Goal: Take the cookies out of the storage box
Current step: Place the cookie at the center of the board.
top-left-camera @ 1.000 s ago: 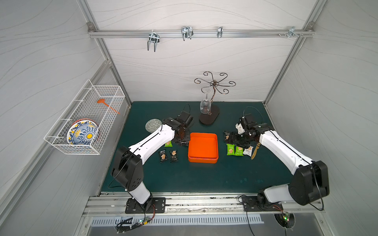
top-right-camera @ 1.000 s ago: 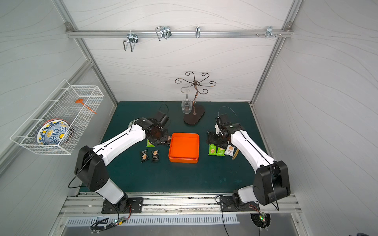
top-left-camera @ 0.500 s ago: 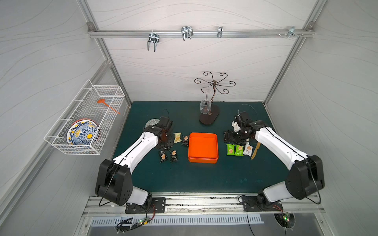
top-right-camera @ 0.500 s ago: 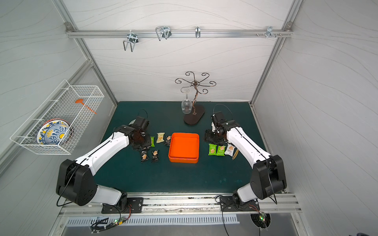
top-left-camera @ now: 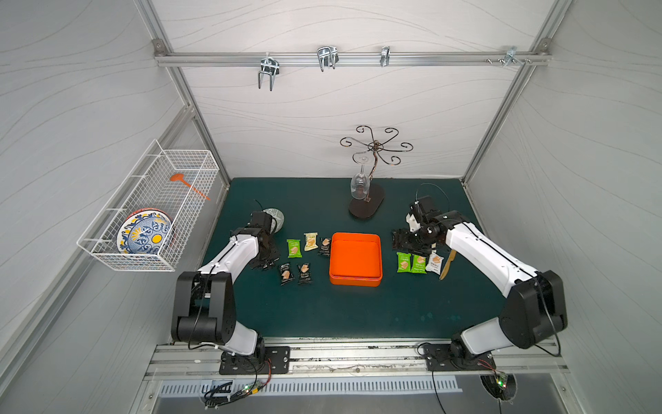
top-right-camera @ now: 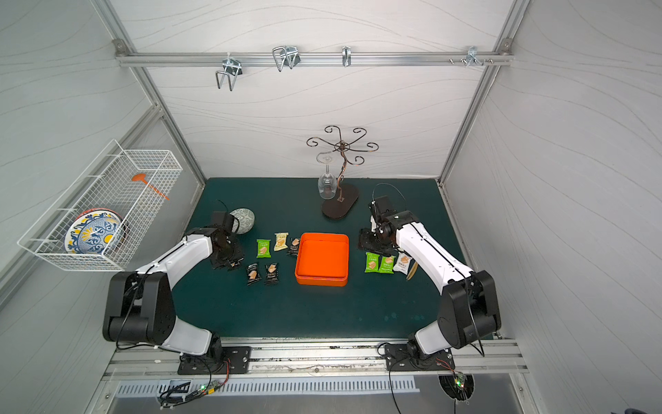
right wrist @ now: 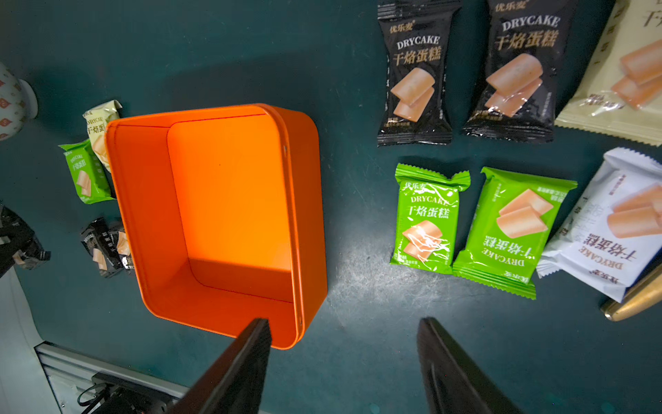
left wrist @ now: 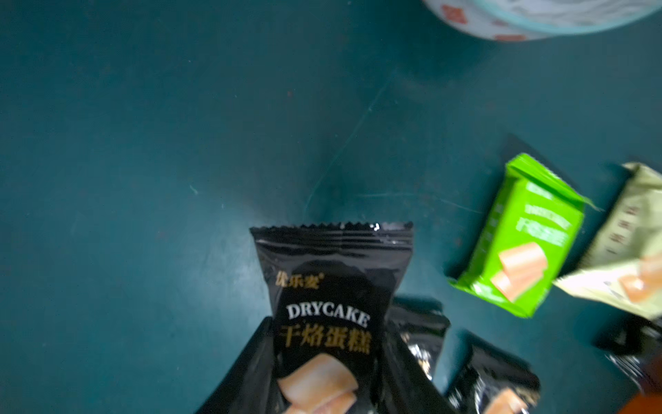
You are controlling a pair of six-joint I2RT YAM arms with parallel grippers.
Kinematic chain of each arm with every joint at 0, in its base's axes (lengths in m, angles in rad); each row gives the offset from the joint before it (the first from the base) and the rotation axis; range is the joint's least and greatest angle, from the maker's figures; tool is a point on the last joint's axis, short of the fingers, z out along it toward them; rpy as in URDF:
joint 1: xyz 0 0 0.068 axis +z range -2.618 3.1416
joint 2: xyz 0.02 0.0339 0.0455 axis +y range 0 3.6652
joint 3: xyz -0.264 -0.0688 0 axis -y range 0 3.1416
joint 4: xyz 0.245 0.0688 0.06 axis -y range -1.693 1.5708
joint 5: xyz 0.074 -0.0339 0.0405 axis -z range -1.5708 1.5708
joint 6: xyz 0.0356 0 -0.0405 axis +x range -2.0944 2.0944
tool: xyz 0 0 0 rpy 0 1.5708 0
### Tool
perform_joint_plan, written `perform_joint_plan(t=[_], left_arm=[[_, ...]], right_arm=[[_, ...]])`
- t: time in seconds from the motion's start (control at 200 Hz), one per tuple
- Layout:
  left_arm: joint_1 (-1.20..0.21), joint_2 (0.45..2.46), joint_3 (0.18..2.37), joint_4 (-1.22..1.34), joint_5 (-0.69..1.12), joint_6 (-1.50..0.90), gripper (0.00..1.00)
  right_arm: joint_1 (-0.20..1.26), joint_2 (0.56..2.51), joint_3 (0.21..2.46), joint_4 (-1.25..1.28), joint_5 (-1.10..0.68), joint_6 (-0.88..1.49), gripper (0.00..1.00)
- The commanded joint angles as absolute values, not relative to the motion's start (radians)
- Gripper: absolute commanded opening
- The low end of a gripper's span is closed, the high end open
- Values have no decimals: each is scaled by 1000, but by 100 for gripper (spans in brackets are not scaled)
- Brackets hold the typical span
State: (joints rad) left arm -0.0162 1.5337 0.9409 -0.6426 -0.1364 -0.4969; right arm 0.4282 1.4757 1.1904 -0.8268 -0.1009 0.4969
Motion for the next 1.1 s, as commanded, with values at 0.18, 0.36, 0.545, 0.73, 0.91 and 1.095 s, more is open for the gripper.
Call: perform_joint_plan(t=[0.18,0.36,0.545,0.73,0.91,1.095], left_arm=[[-5,1609,929,-542,-181,-476,44],[-3,1646,932,-544,-172,-465,45],[-3,1664,939,-552,-158,-462,50],[-3,1651,955,-589,-152,-469,60],[-3,1546,977,-633,-144,-456,70],[-3,1424,984,-592,-161,-394,72]], right_arm=[[425,1423,1153,-862,-67,483,70],[396,1385,1113,-849,-63,482,70],[342,1347,1104,-854,-63,461,70],[293,1315,1097,-859,-59,436,71],[229,1271,1033,-732,9,327,74],[172,1196,795,-303,217,145,80]])
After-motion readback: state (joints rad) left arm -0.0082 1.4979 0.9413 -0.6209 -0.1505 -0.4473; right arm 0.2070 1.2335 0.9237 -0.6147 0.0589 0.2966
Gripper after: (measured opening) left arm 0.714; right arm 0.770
